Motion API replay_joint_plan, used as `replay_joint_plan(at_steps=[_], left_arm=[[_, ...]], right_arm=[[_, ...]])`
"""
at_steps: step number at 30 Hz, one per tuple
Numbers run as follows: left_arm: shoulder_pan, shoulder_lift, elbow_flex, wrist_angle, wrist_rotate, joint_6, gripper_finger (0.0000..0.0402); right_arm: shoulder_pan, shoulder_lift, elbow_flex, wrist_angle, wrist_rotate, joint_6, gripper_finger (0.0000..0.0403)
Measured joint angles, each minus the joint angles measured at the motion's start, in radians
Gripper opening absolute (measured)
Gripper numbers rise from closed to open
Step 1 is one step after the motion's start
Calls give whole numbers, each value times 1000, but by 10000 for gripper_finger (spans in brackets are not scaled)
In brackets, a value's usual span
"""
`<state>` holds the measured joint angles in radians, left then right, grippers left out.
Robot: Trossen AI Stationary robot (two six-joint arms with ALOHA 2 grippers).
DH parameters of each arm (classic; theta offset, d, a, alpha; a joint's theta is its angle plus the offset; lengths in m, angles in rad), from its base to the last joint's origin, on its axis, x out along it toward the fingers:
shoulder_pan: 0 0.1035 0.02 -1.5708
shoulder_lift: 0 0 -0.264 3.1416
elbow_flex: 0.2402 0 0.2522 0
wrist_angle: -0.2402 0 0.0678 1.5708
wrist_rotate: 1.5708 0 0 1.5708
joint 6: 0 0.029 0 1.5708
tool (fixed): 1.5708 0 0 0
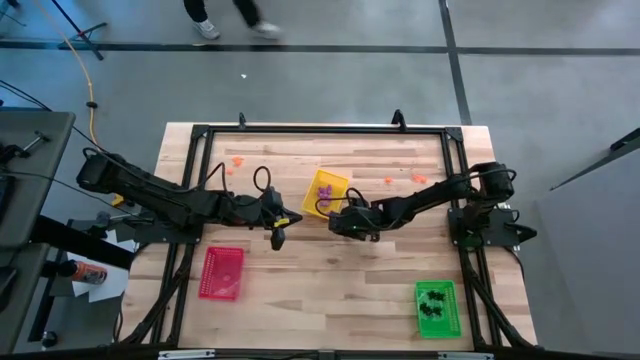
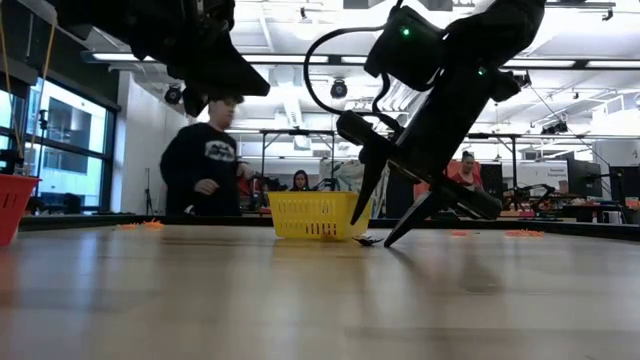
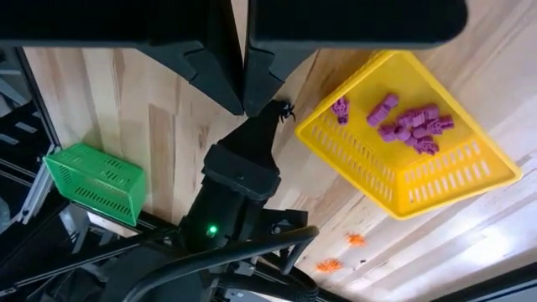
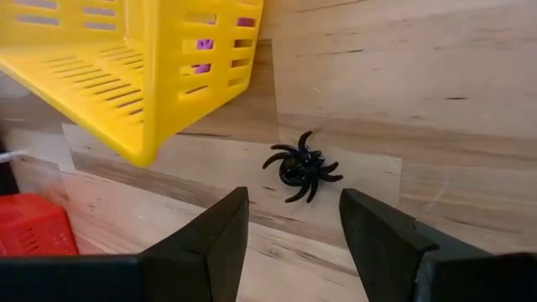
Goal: Sort Halloween decoration
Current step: Put the black spider toy into the green bin
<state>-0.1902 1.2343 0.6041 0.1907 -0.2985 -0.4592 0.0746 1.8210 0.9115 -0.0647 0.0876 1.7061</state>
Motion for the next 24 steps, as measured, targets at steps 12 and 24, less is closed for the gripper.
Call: replay_joint_plan(at_steps=[12,24], left_arm=[[0,0,0,-6,0,2,0],[0,0,0,-7,0,0,0]], right_arm=[[0,10,0,-49,17,-1,145],[2,12,-3,-83,78,-63,5]])
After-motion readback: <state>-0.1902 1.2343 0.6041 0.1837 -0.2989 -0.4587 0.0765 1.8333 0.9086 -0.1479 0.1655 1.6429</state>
